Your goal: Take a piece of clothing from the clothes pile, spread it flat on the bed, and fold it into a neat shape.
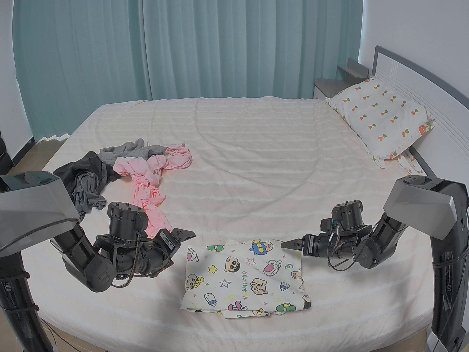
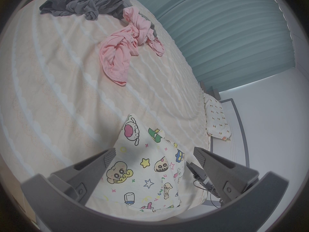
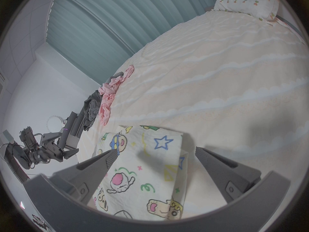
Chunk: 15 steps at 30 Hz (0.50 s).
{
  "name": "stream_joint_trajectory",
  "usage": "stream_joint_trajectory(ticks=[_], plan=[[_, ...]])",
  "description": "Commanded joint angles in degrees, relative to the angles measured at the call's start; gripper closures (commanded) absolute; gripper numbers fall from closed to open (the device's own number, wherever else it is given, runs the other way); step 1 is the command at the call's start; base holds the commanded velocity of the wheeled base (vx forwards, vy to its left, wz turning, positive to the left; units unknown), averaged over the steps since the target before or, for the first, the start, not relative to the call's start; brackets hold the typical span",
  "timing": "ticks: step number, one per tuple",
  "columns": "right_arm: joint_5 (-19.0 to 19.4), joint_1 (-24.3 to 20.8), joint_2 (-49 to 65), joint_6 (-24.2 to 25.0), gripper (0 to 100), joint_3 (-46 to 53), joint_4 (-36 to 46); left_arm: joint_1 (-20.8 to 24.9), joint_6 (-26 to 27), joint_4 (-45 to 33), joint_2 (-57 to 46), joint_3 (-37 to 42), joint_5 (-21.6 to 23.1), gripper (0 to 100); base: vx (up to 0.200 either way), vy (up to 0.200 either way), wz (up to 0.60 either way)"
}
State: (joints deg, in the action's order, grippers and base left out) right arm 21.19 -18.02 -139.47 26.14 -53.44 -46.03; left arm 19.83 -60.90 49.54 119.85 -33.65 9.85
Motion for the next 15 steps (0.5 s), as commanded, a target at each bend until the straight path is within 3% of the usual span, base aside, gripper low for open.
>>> stream_joint_trajectory(ticks=[1, 5, 6, 15], plan=[[0.8, -0.1, -1.1, -0.1, 0, -1.2, 1.0, 0.0, 0.0, 0.0, 0.3, -0.1, 0.0, 0, 0.0, 0.0, 0.0], [1.8, -1.0, -1.2, 0.0, 0, -2.1, 1.5, -0.1, 0.0, 0.0, 0.4, -0.2, 0.0, 0, 0.0, 0.0, 0.0], [2.0, -1.0, -1.2, 0.0, 100, -2.1, 1.5, -0.2, 0.0, 0.0, 0.5, -0.2, -0.1, 0, 0.0, 0.0, 0.0], [1.9, -0.6, -1.6, 2.5, 100, -3.2, 0.9, -0.2, 0.0, 0.1, 0.9, -0.3, -0.2, 0, 0.0, 0.0, 0.0]])
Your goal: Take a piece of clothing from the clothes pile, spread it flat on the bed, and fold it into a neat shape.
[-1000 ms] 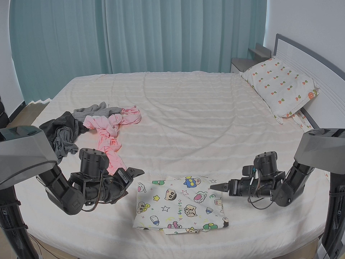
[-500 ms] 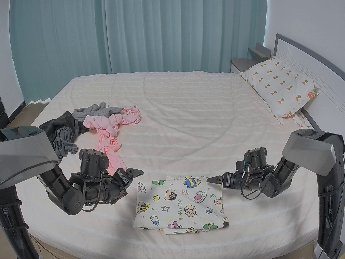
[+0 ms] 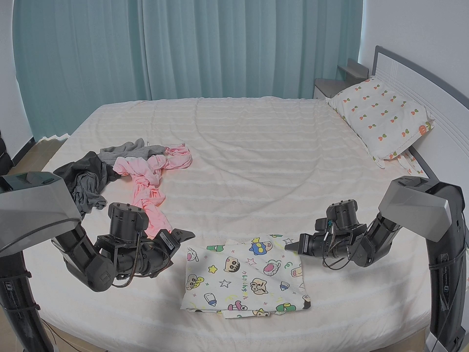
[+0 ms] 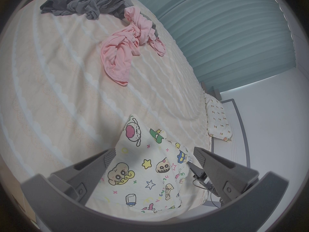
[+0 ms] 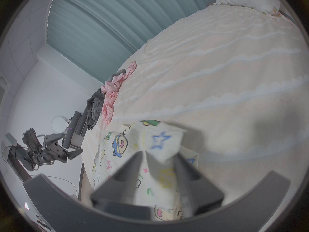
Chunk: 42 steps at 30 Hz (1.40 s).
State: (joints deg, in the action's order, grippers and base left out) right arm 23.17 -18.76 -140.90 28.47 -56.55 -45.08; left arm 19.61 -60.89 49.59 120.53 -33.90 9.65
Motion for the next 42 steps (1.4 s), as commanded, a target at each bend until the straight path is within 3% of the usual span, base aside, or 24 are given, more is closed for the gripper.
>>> stream_joint_trajectory(ticks=[1, 9, 19, 20, 25, 31, 38, 42], plan=[[-0.2, 0.2, -0.2, 0.3, 100, 0.1, -0.2, 0.0, 0.0, 0.0, 0.2, 0.0, 0.0, 0, 0.0, 0.0, 0.0], [-5.5, 2.4, -0.1, 0.0, 100, 0.0, -0.6, 0.0, 0.1, 0.0, 0.1, 0.1, -0.3, 0, 0.0, 0.0, 0.0], [-5.6, 3.1, 0.1, -0.1, 100, 1.1, -1.1, 0.0, 0.2, 0.1, 0.1, 0.2, -0.3, 0, 0.0, 0.0, 0.0], [-5.7, 2.9, 0.2, -0.3, 0, 1.5, -1.1, 0.0, 0.2, 0.1, 0.2, 0.2, -0.3, 0, 0.0, 0.0, 0.0], [-5.6, 2.8, 0.9, -0.2, 0, 3.3, -1.3, 0.2, 2.3, -0.3, 0.5, 0.4, -0.1, 0, 0.0, 0.0, 0.0], [-5.5, 3.0, 4.7, -0.9, 0, 9.7, -1.3, 0.7, 8.9, -0.7, 3.7, 0.2, -0.3, 0, 0.0, 0.0, 0.0], [-5.6, 2.8, 4.8, -6.1, 0, 14.1, -1.4, 1.7, 21.1, -0.4, 10.0, -0.2, -2.9, 0, 0.0, 0.0, 0.0], [-5.5, 2.3, 5.5, -6.1, 0, 15.9, -2.3, 2.3, 26.7, -0.5, 11.9, -0.6, -3.5, 0, 0.0, 0.0, 0.0]])
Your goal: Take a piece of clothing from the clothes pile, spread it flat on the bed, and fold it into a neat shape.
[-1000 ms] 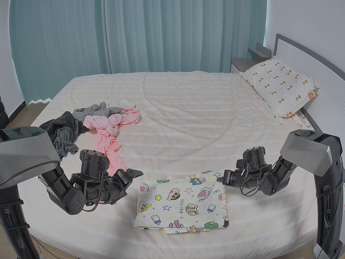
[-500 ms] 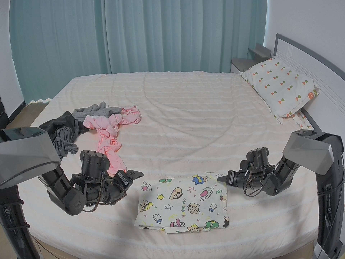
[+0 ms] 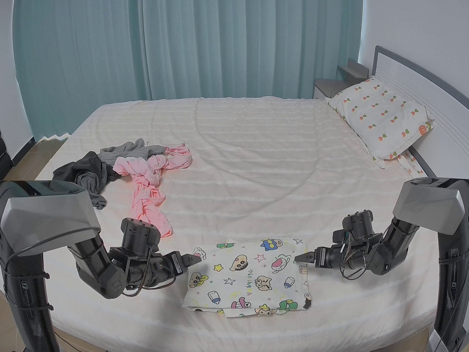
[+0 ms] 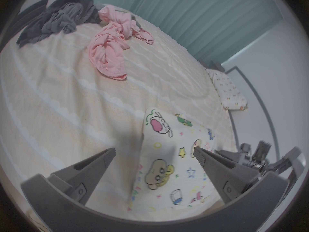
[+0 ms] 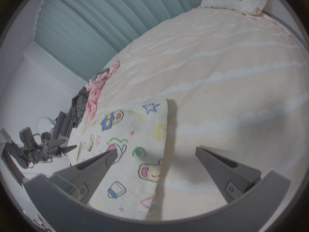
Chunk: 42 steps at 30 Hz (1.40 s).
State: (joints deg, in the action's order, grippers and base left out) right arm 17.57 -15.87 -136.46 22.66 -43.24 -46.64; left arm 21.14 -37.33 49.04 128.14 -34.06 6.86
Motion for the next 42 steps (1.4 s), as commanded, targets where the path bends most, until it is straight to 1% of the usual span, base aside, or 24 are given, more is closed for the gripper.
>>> stream_joint_trajectory(ticks=[1, 2, 4, 6, 7, 8, 9, 12, 14, 17, 21, 23, 26, 28, 29, 32, 34, 37, 38, 42], plan=[[0.0, -0.8, 1.4, -0.3, 0, 3.2, -1.6, 1.1, 3.9, 0.1, 4.6, -0.9, -0.8, 0, 0.0, 0.0, 0.0], [0.0, -0.8, 1.4, -0.3, 0, 3.2, -1.6, 1.1, 3.9, 0.1, 4.6, -0.9, -0.8, 0, 0.0, 0.0, 0.0], [-0.1, -1.3, 1.5, 0.1, 0, 5.8, -5.9, 2.6, 4.0, -0.2, 5.5, -3.7, -0.9, 0, 0.0, 0.0, 0.0], [-0.1, -1.7, 1.5, 0.9, 0, 7.6, -9.8, 3.4, 3.9, -0.3, 6.1, -4.7, -0.9, 0, 0.0, 0.0, 0.0], [-0.1, -2.0, 1.5, 1.8, 0, 9.1, -12.9, 3.9, 3.9, -0.3, 6.2, -5.1, -0.9, 0, 0.0, 0.0, 0.0], [-0.1, -2.1, 1.5, 2.0, 0, 9.4, -13.7, 4.1, 3.9, -0.3, 6.2, -5.1, -0.9, 0, 0.0, 0.0, 0.0], [-0.1, -2.1, 1.3, 3.8, 0, 11.4, -18.4, 4.6, 3.9, -0.3, 6.2, -5.4, -0.9, 0, 0.0, 0.0, 0.0], [-0.1, -2.5, 0.8, 5.7, 0, 14.3, -24.6, 5.6, 4.0, -0.8, 6.7, -6.3, -0.9, 0, 0.0, 0.0, 0.0], [0.0, -2.5, 0.7, 6.2, 0, 15.5, -26.7, 5.8, 4.1, -1.6, 6.7, -6.5, -1.6, 0, 0.0, 0.0, 0.0], [0.3, -2.5, 0.7, 7.0, 0, 16.4, -27.6, 6.1, 4.4, -2.7, 7.0, -7.3, -2.8, 0, 0.0, 0.0, 0.0], [0.0, -2.6, -0.4, 7.0, 0, 15.9, -27.4, 6.8, 4.3, -2.8, 7.6, -8.1, -3.6, 0, 0.0, 0.0, 0.0], [0.0, -2.4, -2.0, 6.9, 0, 14.1, -26.7, 7.1, 4.3, -2.9, 7.8, -8.7, -4.2, 0, 0.0, 0.0, 0.0], [-0.1, -2.6, -4.6, 6.4, 0, 10.9, -23.8, 7.3, 4.3, -3.9, 7.9, -9.7, -4.5, 0, 0.0, 0.0, 0.0], [-0.1, -2.9, -4.2, 5.9, 0, 9.6, -21.5, 7.4, 4.3, -5.1, 7.9, -10.4, -4.5, 0, 0.0, 0.0, 0.0], [-0.1, -3.0, -4.1, 5.4, 0, 9.0, -20.1, 7.4, 4.3, -5.4, 7.9, -10.7, -4.5, 0, 0.0, 0.0, 0.0], [-0.2, -3.5, -2.3, 2.3, 0, 5.5, -10.8, 7.5, 4.3, -5.6, 8.0, -11.2, -4.5, 0, 0.0, 0.0, 0.0], [-0.2, -4.3, -1.4, 0.6, 0, 4.1, -6.3, 7.5, 4.3, -5.6, 8.3, -11.6, -4.5, 0, 0.0, 0.0, 0.0], [-0.1, -5.0, -1.4, 0.5, 0, 3.2, -5.0, 7.5, 4.3, -5.6, 8.4, -11.7, -4.5, 0, 0.0, 0.0, 0.0], [-0.1, -6.7, -2.1, 0.5, 0, 1.6, -4.7, 7.5, 4.3, -5.6, 8.4, -11.7, -4.5, 0, 0.0, 0.0, 0.0], [0.3, -7.0, -2.6, 0.5, 0, 0.2, -4.5, 7.6, 4.4, -5.8, 8.4, -11.8, -4.6, 0, 0.0, 0.0, 0.0]])
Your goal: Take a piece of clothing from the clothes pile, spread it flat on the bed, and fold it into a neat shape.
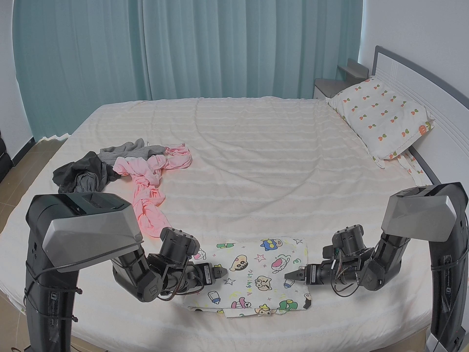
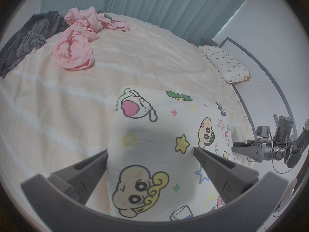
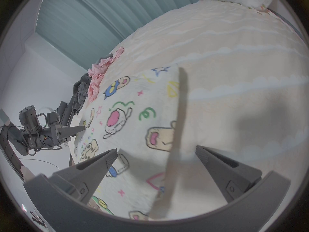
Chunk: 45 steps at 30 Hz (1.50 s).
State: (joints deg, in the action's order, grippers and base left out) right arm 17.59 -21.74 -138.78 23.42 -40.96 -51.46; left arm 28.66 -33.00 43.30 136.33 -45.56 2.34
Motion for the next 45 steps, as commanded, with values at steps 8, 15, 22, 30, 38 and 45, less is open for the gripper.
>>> stream_joint_trajectory(ticks=[8, 15, 22, 30, 38, 45], plan=[[0.5, -1.5, -0.2, -2.3, 0, -3.2, 4.7, 0.2, 0.2, -0.7, 0.5, -1.1, -0.1, 0, 0.0, 0.0, 0.0], [0.3, -1.5, -0.4, -6.3, 0, -3.4, 5.7, 0.3, 0.2, -0.7, 0.5, -1.1, -0.1, 0, 0.0, 0.0, 0.0], [0.3, -7.1, -2.2, -6.3, 0, -7.8, 9.0, 0.4, 0.2, -0.7, 0.5, -1.1, -0.1, 0, 0.0, 0.0, 0.0], [0.3, -7.3, -1.9, -1.7, 0, -9.2, 10.1, 0.7, 0.2, -0.7, 0.9, -1.4, -1.4, 0, 0.0, 0.0, 0.0], [-2.3, -7.4, -2.2, -1.0, 100, -9.8, 10.2, 0.8, 0.2, -0.7, 0.9, -1.5, -1.5, 100, 0.0, 0.0, 0.0], [-3.1, -7.3, -2.4, -0.9, 100, -9.6, 10.0, 0.9, 0.1, -0.4, 0.9, -1.3, -1.5, 100, 0.0, 0.0, 0.0]])
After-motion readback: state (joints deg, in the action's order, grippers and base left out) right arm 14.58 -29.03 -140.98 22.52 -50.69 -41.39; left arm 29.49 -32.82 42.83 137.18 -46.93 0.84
